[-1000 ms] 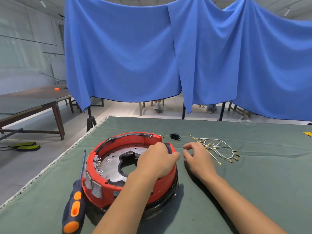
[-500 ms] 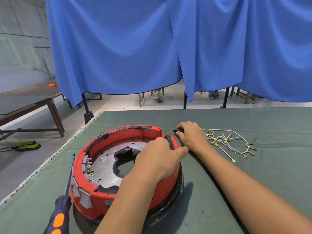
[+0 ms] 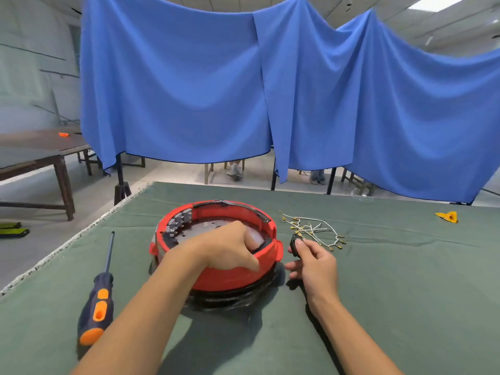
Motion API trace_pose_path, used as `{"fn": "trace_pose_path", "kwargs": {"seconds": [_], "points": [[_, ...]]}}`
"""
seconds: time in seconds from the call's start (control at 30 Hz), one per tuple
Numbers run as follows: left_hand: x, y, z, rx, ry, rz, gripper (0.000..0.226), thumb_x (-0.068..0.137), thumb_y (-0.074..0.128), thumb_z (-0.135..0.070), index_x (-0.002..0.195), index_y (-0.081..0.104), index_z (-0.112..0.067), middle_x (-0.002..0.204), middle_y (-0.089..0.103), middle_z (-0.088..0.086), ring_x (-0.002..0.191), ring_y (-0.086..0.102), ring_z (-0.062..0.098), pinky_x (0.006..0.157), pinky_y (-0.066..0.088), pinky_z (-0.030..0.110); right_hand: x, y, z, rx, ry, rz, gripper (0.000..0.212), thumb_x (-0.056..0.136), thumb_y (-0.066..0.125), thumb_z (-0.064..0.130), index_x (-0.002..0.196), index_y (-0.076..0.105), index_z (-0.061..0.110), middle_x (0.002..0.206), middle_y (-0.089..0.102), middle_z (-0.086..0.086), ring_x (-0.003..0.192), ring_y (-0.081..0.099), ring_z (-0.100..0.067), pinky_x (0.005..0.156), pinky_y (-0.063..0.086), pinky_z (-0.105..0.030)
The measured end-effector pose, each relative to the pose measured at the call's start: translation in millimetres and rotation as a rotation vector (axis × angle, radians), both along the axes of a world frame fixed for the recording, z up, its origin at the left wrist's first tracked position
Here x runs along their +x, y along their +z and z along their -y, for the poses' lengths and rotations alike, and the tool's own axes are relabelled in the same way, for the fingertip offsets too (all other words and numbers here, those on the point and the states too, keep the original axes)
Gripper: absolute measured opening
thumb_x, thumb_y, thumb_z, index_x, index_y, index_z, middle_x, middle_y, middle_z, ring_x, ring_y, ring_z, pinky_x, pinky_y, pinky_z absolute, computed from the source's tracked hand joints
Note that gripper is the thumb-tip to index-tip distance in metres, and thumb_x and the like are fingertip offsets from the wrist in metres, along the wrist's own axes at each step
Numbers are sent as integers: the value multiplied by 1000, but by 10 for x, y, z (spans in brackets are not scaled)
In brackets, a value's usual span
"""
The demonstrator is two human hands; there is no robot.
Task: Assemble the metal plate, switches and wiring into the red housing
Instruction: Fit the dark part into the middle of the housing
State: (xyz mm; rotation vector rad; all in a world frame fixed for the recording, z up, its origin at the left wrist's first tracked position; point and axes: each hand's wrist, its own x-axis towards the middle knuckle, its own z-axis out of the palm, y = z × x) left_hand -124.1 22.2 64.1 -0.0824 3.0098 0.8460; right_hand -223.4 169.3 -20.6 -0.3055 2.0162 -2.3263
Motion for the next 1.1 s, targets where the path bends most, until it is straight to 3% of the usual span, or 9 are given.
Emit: {"fn": "trace_pose_path", "kwargs": {"seconds": [0.1, 0.2, 0.3, 0.4, 0.6, 0.7, 0.77, 0.93, 1.1], "points": [[140, 73, -14, -15, -48, 53, 14, 70, 70, -14, 73, 63, -27, 53, 38, -10, 49, 35, 9, 52, 27, 27, 162, -15, -171, -13, -77, 8, 14, 94, 57, 19, 83, 64, 13, 47, 59, -1, 34, 48, -14, 34, 37, -21], [235, 11, -98, 112, 32, -1, 46, 76, 71, -28, 119, 61, -40, 85, 63, -24, 79, 55, -8, 75, 41, 16, 240, -12, -244, -49, -124, -31, 3, 91, 61, 14, 92, 64, 13, 64, 61, -2, 40, 50, -13, 37, 42, -23], [244, -94, -308, -98, 173, -189, 28, 85, 55, -44, 105, 70, -32, 110, 68, -11, 102, 59, 12, 87, 46, 32, 257, 1, -257, -76, -142, -48, 9, 90, 63, 9, 98, 61, 10, 86, 63, -9, 45, 54, -16, 37, 44, -23], [192, -247, -538, -305, 279, -354, 28, 89, 43, -34, 83, 63, -17, 96, 68, 2, 91, 59, 27, 66, 37, 33, 249, -11, -255, -61, -148, -71, 8, 88, 66, 10, 94, 60, 12, 93, 64, -12, 47, 57, -17, 37, 44, -23], [201, -421, -712, -310, 420, -584, 39, 95, 35, -38, 63, 40, -16, 78, 62, 6, 78, 59, 30, 61, 34, 34, 246, 91, -301, -69, -202, -186, 21, 84, 67, 2, 85, 66, 23, 85, 68, 2, 52, 64, -10, 43, 48, -20], [212, -410, -491, -347, 391, -575, 38, 93, 38, -36, 63, 47, -16, 78, 64, 4, 78, 59, 29, 61, 31, 32, 290, 180, -318, -84, -246, -247, 29, 83, 64, -1, 85, 70, 27, 81, 71, 9, 70, 69, -12, 60, 55, -24], [245, -388, -317, -320, 345, -530, 41, 88, 44, -36, 54, 40, -13, 59, 52, 2, 67, 51, 27, 56, 29, 31, 371, 241, -301, -34, -234, -341, 33, 82, 65, 1, 84, 70, 34, 85, 73, 12, 75, 68, -7, 71, 55, -23], [368, -325, -36, -215, 232, -470, 31, 63, 41, -35, 43, 33, -13, 48, 28, 7, 52, 28, 20, 48, 23, 30, 574, 332, -198, 187, -76, -581, 24, 82, 70, 12, 91, 73, 34, 91, 72, 18, 83, 66, -3, 77, 52, -24], [380, -345, 29, -147, 244, -499, 24, 60, 44, -32, 42, 42, -16, 46, 36, 4, 50, 35, 19, 49, 29, 28, 666, 274, -84, 392, 18, -676, 19, 82, 71, 21, 91, 65, 38, 92, 68, 23, 92, 63, -6, 81, 51, -33]]}}
